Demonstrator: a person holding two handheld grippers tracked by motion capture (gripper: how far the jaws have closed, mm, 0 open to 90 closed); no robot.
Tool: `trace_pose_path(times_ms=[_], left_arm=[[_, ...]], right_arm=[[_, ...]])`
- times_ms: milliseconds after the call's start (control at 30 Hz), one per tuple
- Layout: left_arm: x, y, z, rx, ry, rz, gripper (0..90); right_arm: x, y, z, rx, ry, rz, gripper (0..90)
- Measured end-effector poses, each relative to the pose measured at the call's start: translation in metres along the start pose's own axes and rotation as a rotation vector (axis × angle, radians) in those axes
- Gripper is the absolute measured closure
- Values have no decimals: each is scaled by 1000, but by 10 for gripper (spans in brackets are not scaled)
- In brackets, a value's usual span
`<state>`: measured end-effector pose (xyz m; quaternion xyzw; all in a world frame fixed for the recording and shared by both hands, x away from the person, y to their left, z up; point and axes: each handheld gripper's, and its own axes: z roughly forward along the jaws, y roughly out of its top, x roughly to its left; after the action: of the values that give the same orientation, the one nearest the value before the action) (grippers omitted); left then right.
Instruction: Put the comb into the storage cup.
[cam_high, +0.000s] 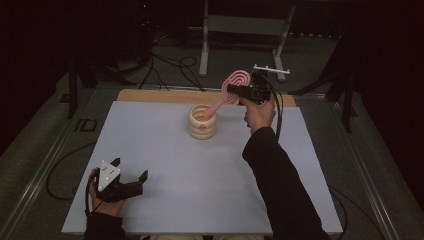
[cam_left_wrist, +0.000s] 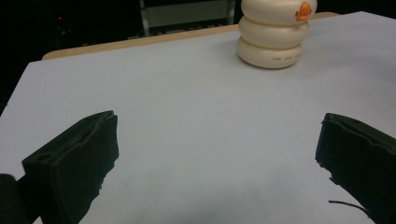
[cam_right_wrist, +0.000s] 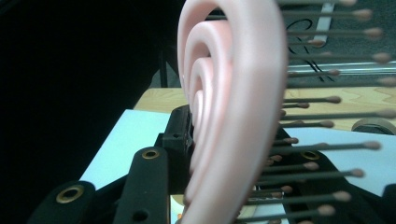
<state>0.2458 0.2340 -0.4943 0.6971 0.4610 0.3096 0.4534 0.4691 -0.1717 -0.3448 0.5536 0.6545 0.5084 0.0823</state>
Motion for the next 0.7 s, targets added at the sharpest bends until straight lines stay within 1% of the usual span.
trace_pose_path(times_ms=[200,233,367,700], left_arm=[[0,0,0,0,0,1,2],[0,0,0,0,0,1,2],[0,0,0,0,-1,1,2],[0,0,0,-1,-1,0,2]], right_arm=[[-2,-1,1,0,-8,7,637],[-4,-2,2,-3,-13,15,637],[-5,-2,3,-10,-10,17,637],[-5,-3,11,0,-21,18,637]])
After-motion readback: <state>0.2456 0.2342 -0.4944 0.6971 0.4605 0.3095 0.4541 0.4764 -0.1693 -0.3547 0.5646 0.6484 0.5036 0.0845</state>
